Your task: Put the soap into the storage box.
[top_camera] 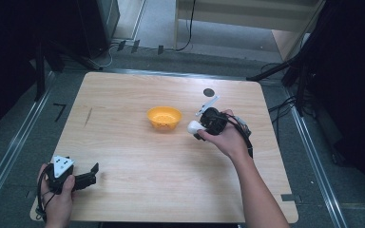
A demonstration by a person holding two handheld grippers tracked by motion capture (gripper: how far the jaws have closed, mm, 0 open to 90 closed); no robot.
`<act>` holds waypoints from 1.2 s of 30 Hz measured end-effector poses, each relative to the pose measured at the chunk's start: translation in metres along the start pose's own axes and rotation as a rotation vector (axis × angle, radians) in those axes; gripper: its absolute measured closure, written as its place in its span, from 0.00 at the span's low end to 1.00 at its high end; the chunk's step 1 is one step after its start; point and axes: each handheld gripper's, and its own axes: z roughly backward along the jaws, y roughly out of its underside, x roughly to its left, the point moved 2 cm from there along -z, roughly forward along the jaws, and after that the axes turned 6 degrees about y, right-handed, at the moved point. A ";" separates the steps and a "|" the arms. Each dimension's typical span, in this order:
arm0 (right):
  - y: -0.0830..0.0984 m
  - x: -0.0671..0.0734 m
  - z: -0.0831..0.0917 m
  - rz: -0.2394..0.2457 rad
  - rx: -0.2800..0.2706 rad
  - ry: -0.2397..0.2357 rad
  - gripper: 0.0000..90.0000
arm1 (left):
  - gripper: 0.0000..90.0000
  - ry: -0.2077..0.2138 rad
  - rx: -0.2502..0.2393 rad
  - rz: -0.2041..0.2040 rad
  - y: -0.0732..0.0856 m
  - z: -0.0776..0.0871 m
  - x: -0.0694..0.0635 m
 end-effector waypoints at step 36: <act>-0.063 0.003 -0.007 0.236 0.008 -0.065 0.57 | 0.00 0.009 -0.004 -0.001 0.000 0.000 0.000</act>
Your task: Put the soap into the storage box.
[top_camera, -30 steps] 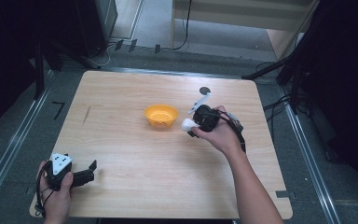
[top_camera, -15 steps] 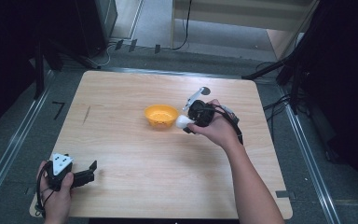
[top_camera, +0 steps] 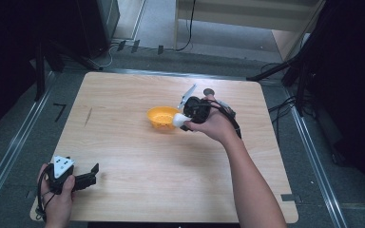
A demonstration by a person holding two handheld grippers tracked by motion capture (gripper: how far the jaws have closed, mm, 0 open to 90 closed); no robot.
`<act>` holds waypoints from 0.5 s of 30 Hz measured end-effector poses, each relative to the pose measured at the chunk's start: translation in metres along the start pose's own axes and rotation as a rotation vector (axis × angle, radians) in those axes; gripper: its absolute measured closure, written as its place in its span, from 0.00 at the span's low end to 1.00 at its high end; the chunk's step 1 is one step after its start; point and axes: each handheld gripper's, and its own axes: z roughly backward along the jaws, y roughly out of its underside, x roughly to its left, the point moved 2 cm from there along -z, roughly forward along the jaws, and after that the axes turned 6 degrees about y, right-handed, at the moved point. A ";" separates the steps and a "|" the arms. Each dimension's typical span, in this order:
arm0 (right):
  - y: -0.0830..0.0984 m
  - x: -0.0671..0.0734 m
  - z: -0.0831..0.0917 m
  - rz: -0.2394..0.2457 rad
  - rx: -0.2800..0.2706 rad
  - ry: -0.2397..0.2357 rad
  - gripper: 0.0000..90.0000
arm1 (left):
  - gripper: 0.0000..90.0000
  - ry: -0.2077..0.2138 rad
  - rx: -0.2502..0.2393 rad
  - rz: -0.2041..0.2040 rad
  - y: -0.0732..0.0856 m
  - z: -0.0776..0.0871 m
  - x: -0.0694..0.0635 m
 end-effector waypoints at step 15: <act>-0.026 -0.005 -0.007 0.027 0.002 -0.019 0.57 | 0.00 -0.003 -0.004 0.001 0.000 0.000 0.000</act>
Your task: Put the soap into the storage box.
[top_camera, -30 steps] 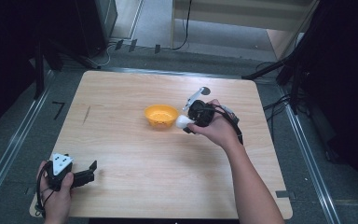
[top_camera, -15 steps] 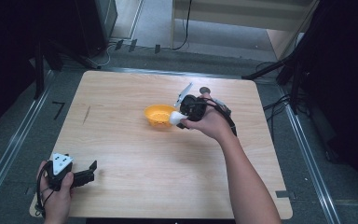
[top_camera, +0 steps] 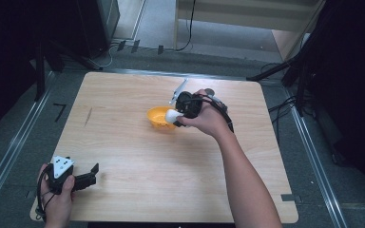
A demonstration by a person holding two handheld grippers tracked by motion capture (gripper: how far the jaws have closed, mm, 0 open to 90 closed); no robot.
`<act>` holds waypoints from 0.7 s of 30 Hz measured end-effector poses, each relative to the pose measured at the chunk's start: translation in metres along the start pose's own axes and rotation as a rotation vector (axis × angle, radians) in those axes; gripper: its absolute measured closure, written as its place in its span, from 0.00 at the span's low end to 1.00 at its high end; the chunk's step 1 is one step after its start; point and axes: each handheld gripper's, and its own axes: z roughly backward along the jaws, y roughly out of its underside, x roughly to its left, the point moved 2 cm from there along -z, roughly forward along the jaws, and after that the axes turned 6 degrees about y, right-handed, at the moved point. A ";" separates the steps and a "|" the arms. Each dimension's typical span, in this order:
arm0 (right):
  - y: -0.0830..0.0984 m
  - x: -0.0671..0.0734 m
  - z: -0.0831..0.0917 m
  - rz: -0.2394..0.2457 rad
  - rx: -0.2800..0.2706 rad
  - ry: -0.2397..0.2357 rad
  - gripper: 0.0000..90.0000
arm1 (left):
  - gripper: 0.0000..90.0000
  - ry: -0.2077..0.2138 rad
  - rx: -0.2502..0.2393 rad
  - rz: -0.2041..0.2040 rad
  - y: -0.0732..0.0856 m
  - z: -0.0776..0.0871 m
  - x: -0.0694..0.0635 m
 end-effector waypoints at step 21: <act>-0.027 -0.013 -0.022 0.073 0.018 -0.036 0.57 | 0.00 0.012 0.002 0.005 0.000 0.000 0.000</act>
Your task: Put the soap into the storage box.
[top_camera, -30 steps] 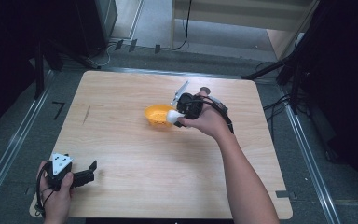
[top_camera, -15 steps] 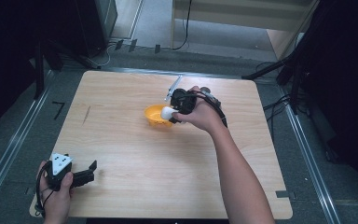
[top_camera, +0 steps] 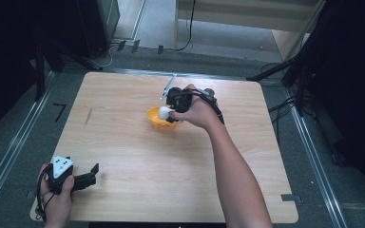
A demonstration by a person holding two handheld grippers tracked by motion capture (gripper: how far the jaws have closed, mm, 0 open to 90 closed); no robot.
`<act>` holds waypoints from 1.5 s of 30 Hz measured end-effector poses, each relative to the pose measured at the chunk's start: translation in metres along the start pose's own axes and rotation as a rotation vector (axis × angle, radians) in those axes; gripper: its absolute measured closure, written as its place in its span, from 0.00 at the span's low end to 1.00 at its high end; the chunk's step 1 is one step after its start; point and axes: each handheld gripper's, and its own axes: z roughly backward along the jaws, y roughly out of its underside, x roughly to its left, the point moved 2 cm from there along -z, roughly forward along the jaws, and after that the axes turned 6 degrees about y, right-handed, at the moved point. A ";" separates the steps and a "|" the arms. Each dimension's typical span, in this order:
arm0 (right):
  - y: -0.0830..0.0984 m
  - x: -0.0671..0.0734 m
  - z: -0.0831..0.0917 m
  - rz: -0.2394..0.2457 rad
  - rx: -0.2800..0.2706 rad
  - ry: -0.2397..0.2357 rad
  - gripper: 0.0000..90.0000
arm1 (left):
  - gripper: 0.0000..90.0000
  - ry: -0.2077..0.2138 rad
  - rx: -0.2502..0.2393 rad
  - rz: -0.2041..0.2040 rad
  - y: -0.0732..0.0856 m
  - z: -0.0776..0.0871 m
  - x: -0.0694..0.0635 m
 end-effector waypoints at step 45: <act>-0.018 -0.020 -0.039 0.023 0.063 -0.060 0.56 | 0.00 0.009 0.004 0.006 0.000 0.000 0.000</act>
